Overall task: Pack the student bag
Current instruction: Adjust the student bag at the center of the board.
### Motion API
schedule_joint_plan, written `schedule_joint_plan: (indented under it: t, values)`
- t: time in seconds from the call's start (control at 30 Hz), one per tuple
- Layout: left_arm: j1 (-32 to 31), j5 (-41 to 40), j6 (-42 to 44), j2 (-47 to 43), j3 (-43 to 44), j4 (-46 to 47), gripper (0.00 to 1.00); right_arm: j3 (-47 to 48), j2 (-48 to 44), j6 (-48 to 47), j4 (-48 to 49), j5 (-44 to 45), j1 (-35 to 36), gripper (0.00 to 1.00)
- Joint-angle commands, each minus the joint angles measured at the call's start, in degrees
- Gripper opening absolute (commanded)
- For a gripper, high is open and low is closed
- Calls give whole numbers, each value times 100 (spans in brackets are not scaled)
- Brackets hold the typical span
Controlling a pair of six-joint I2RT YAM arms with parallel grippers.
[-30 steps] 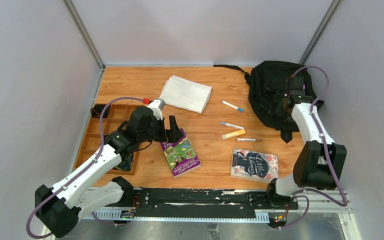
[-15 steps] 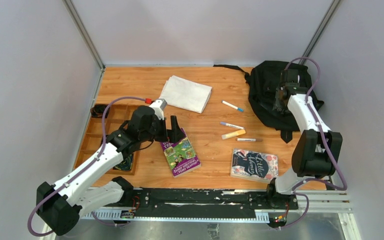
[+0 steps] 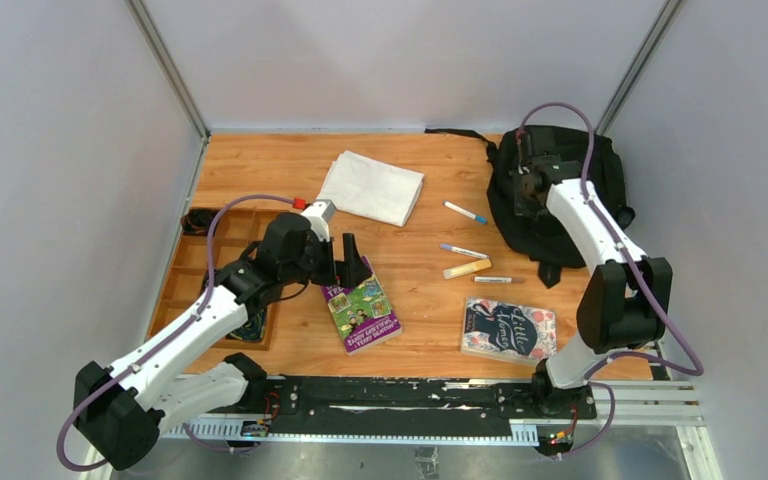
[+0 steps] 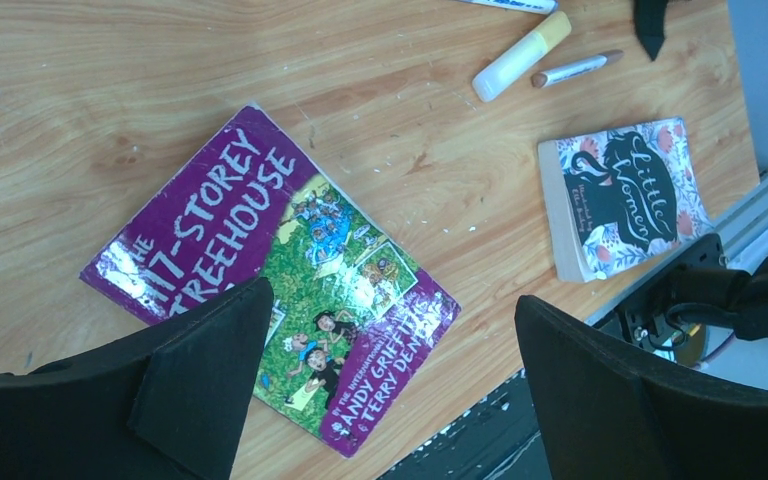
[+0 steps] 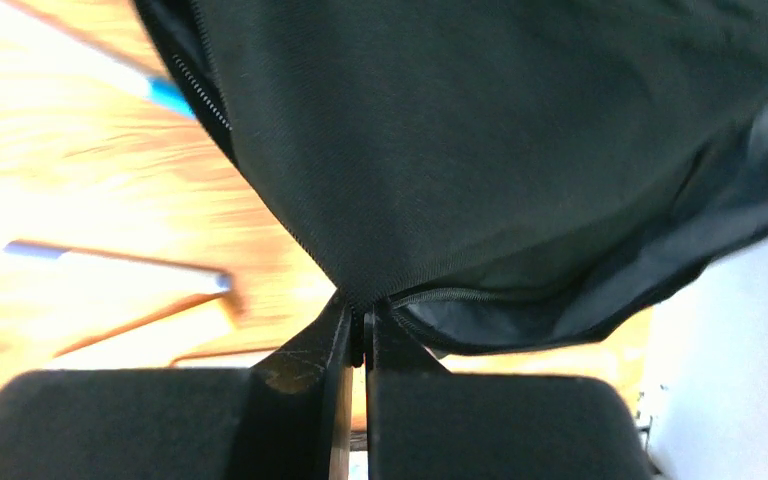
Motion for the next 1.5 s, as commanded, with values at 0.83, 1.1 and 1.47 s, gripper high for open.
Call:
schedule_joint_plan:
  t: [0.83, 1.1, 1.47]
  values:
    - [-661, 1188, -737, 2022, 1138, 1804, 100, 517, -1061, 81, -669, -297, -87, 17]
    - [-661, 1053, -503, 1877, 967, 1470, 100, 303, -693, 413, -1379, -500, -88, 52]
    - [-661, -177, 248, 1397, 1048, 145, 100, -2330, -3520, 1561, -949, -1789, 299, 54]
